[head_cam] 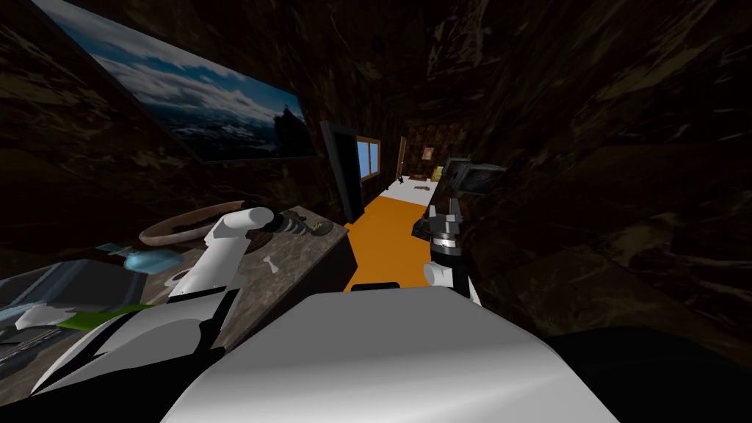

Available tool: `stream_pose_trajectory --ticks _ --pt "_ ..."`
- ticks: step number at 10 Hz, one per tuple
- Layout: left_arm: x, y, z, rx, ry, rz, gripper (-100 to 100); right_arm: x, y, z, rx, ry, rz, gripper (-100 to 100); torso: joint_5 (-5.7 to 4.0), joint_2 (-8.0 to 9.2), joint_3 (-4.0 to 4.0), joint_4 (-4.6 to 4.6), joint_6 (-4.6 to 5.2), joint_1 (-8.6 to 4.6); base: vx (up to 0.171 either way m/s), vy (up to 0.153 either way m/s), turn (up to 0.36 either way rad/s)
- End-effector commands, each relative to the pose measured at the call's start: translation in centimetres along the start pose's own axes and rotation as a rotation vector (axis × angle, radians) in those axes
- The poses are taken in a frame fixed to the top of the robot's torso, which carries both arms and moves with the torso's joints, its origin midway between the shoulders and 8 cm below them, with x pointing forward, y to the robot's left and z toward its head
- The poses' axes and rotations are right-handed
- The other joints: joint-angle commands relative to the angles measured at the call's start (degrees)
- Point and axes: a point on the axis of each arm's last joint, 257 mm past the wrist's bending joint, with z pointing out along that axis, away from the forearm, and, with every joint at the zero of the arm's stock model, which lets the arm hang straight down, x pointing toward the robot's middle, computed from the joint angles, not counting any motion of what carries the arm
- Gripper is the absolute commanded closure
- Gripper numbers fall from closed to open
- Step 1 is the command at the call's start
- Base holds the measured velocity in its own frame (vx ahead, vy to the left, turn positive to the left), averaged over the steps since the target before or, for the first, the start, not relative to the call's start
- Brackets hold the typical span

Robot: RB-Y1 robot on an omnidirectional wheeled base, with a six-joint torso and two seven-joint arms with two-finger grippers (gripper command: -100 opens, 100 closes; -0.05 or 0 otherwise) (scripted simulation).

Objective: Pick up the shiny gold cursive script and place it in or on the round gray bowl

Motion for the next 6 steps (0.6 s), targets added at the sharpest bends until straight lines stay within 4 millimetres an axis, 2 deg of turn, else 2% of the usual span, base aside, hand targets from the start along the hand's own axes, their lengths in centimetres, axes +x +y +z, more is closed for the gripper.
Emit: stream_pose_trajectory --ticks 1,4,5,6 --pt "-0.7 0.7 -0.1 -0.034 -0.007 -0.053 100 0.0 0.0 0.0 0.0 0.0 0.0 0 0.0 0.0 0.0 0.0 0.0 0.0 0.246 0.058 -0.028" --pt "-1.8 2.0 0.0 -0.086 -0.018 -0.13 100 0.0 0.0 0.0 0.0 0.0 0.0 0 0.06 -0.06 -0.05 -0.04 -0.02 0.24 0.234 0.08 -0.035" --pt "-1.6 1.6 -0.2 -0.074 -0.014 -0.113 100 0.0 0.0 0.0 0.0 0.0 0.0 0 0.06 0.03 0.0 -0.02 -0.01 0.14 0.089 0.021 -0.007" --pt "-1.6 1.6 -0.2 -0.075 -0.014 -0.117 -100 0.0 0.0 0.0 0.0 0.0 0.0 0 0.03 0.4 0.19 0.03 -0.03 -0.02 0.019 0.006 -0.002"
